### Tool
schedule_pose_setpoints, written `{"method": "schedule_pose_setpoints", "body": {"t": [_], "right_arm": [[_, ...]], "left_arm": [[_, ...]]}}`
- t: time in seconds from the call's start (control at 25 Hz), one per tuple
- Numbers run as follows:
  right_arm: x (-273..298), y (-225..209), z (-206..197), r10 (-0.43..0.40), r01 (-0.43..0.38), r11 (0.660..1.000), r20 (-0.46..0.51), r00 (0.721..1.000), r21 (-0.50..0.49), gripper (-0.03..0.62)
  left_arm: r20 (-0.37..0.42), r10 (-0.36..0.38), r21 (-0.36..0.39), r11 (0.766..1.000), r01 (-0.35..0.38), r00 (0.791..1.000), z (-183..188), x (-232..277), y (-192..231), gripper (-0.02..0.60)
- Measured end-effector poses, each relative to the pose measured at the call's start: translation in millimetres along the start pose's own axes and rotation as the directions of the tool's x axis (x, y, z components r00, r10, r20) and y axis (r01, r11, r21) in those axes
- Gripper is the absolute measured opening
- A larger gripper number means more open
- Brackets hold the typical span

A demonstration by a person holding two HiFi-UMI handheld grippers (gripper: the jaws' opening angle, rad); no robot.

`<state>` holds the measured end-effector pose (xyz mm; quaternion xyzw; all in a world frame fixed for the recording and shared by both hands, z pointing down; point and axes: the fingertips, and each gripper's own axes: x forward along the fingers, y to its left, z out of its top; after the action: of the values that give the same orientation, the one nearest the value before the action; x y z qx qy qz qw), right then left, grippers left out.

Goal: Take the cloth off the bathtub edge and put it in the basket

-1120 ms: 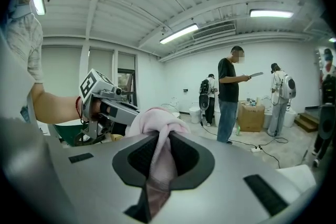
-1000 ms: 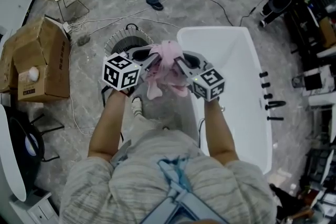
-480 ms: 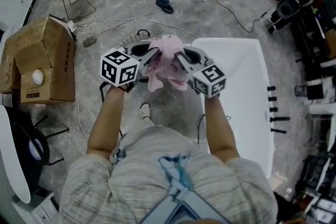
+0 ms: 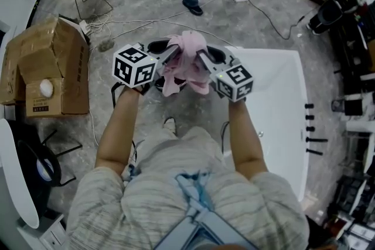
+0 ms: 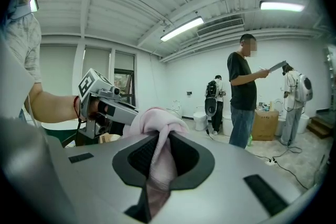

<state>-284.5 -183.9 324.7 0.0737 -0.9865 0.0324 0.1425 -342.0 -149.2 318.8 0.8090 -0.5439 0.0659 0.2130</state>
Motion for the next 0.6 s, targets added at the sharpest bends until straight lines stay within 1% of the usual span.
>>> {"method": "schedule_pose_setpoints", "body": {"t": [0.16, 0.36, 0.6], "right_arm": [[29.8, -7.7, -4.8, 0.003, -0.003, 1.000, -0.017, 1.000, 0.006, 0.046], [65.1, -24.6, -17.6, 0.030, -0.029, 0.999, -0.049, 0.998, 0.025, 0.046], [106.5, -44.5, -44.6, 0.061, -0.055, 0.996, -0.077, 0.995, 0.076, 0.046]], "left_arm": [[-0.012, 0.021, -0.010, 1.000, -0.021, 1.000, -2.0, 4.4, 31.0, 0.044], [-0.034, 0.055, -0.035, 0.998, -0.056, 0.998, -12.0, 18.7, 65.8, 0.046], [-0.069, 0.096, -0.070, 0.992, -0.100, 0.993, -32.7, 37.1, 106.7, 0.044]]}}
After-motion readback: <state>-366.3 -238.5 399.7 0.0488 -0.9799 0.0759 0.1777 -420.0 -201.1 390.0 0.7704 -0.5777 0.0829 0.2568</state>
